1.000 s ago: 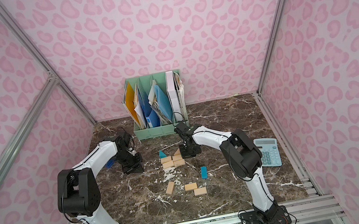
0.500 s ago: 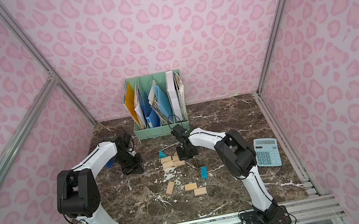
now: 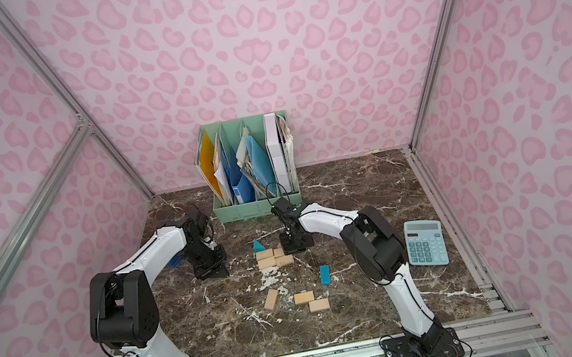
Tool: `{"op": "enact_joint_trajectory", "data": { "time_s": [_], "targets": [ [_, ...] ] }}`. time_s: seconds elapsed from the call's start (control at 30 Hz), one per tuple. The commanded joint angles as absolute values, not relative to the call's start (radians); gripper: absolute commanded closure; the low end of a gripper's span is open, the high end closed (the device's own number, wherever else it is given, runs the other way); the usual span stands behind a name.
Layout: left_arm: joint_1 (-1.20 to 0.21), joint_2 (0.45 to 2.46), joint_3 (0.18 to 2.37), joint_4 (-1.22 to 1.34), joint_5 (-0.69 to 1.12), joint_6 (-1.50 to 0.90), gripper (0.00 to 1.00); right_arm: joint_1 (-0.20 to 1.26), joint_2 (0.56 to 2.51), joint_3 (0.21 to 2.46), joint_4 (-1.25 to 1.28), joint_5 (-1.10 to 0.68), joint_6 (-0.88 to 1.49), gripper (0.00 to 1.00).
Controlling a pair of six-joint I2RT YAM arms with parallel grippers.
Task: Assemble a carrot with building blocks
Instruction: Assemble the building block at the center of the board, then pick up the building block from the center of the board.
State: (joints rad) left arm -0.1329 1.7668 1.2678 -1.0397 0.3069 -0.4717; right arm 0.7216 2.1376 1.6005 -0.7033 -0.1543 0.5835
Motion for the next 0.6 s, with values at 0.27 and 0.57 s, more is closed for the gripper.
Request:
{"op": "enact_joint_trajectory", "data": {
  "time_s": [0.27, 0.57],
  "targets": [
    [-0.177, 1.629, 1.167, -1.053, 0.339, -0.516, 0.43, 0.713, 1.876, 1.466, -0.807, -0.048, 0.605, 0.38],
    [-0.464, 1.622, 1.131, -1.04, 0.287, -0.604, 0.2, 0.717, 1.679, 1.205, -0.85, -0.068, 0.61, 0.06]
  ]
}}
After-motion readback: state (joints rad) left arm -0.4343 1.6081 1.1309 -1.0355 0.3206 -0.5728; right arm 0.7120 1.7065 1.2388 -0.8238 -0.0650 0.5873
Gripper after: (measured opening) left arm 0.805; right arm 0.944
